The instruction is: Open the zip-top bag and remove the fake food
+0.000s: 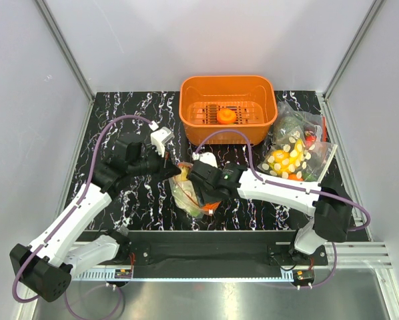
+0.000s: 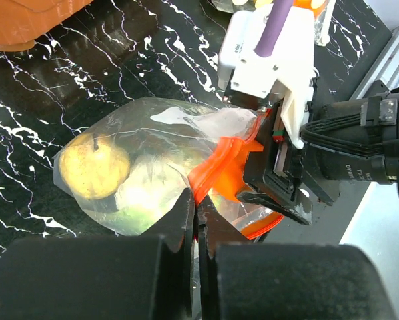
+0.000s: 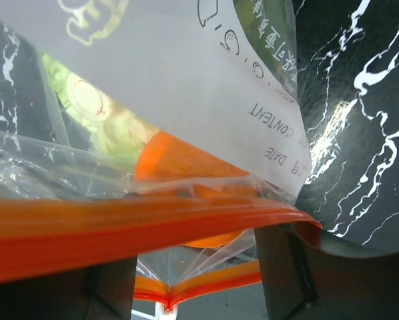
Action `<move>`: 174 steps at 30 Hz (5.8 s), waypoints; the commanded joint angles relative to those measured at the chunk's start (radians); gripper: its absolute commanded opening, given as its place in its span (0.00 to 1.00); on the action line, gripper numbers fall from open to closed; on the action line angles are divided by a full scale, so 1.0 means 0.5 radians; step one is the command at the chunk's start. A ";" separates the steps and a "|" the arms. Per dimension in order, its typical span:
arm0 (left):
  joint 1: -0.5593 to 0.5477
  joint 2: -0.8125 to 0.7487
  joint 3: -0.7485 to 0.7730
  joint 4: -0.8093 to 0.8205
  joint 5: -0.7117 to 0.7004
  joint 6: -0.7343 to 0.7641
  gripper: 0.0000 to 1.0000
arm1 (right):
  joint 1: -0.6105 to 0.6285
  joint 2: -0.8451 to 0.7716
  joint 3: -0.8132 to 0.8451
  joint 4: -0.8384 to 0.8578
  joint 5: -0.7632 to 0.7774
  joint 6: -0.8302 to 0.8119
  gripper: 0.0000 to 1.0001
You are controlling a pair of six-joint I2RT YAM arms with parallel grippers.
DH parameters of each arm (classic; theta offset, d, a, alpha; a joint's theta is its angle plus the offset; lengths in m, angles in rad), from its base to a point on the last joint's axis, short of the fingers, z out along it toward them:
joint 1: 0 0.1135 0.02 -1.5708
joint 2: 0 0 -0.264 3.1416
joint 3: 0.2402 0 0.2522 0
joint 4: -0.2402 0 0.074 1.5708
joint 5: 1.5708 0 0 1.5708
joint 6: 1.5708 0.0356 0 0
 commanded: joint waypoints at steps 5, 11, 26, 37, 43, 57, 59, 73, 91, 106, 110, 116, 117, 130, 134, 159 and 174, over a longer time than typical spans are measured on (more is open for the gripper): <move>0.011 -0.008 0.009 0.137 -0.006 -0.004 0.00 | 0.028 -0.178 0.076 0.106 0.161 -0.081 0.37; 0.011 0.004 0.009 0.131 -0.012 -0.004 0.00 | 0.028 -0.390 0.076 0.415 -0.170 -0.173 0.34; 0.014 0.013 0.012 0.121 -0.040 -0.004 0.00 | 0.024 -0.534 0.321 0.337 -0.597 -0.495 0.31; 0.011 0.010 0.012 0.118 -0.052 0.002 0.00 | -0.153 -0.672 0.509 0.054 -0.275 -0.697 0.31; 0.011 0.013 0.012 0.115 -0.058 0.002 0.00 | -0.601 -0.657 0.398 0.204 -0.388 -0.860 0.31; 0.011 0.028 0.006 0.112 -0.061 0.005 0.00 | -1.479 -0.206 0.429 0.787 -0.824 -0.925 0.30; 0.011 0.031 0.006 0.115 -0.052 0.002 0.00 | -1.552 -0.099 0.465 0.854 -0.836 -0.919 0.30; 0.011 0.035 0.003 0.112 -0.061 0.005 0.00 | -1.697 0.395 0.754 0.984 -0.677 -0.919 0.30; -0.001 0.032 0.003 0.115 -0.061 0.005 0.00 | -1.700 0.322 0.748 0.827 -0.487 -1.029 0.95; -0.004 0.044 0.003 0.106 -0.085 0.005 0.00 | -1.032 -0.466 0.361 0.597 -0.744 -0.952 0.69; -0.007 0.050 0.003 0.100 -0.125 0.015 0.00 | -0.673 -0.592 0.248 0.597 -0.818 -0.891 0.50; -0.007 0.084 0.015 0.075 -0.150 0.021 0.00 | -0.372 -0.730 0.067 0.670 -0.943 -0.793 0.41; -0.007 0.084 0.018 0.075 -0.150 0.021 0.00 | -0.311 -0.727 0.036 0.680 -0.959 -0.762 0.41; -0.007 0.093 0.015 0.072 -0.159 0.024 0.00 | -0.123 -0.314 0.051 0.671 -0.601 -0.765 0.47; -0.007 0.096 0.015 0.075 -0.159 0.024 0.00 | -0.114 -0.185 0.122 0.680 -0.426 -0.826 0.55; -0.016 0.133 0.009 0.075 -0.141 0.015 0.00 | -0.120 0.303 -0.084 1.496 0.240 -1.115 0.82; -0.022 0.191 0.015 0.048 -0.199 0.027 0.00 | -0.331 0.582 -0.142 1.797 0.096 -1.155 0.88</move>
